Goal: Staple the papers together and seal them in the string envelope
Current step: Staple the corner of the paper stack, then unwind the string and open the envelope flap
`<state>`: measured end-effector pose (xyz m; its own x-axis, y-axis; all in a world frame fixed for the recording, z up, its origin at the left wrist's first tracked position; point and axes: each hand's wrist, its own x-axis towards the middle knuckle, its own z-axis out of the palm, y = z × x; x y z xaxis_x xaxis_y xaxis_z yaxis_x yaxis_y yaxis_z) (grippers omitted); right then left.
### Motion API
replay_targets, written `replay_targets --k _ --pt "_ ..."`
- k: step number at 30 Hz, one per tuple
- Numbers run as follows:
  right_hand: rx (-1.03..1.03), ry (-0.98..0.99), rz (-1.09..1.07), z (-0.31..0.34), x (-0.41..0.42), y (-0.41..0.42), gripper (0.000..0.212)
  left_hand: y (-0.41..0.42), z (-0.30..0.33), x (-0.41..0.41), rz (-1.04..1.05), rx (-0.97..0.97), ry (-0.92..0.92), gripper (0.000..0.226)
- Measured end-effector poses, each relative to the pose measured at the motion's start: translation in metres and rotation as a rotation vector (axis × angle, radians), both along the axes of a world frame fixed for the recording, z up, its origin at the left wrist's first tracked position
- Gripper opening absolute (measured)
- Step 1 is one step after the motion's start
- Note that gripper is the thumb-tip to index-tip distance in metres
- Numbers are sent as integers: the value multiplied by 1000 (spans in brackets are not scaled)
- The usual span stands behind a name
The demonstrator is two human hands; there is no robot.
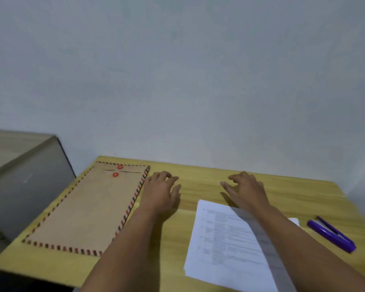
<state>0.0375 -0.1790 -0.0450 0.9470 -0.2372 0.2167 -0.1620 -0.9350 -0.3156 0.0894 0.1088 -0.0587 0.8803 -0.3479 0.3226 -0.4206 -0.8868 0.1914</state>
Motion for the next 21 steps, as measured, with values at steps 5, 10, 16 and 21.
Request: replay_targets --k 5,10,16,21 --pt "34 76 266 1 57 126 57 130 4 24 246 92 110 56" --pt "9 122 511 -8 87 238 63 204 -8 35 318 187 199 63" --pt "-144 355 569 -35 89 298 93 238 -40 25 381 148 330 73" --pt "-133 366 543 -43 70 284 97 224 -48 8 370 101 272 81"
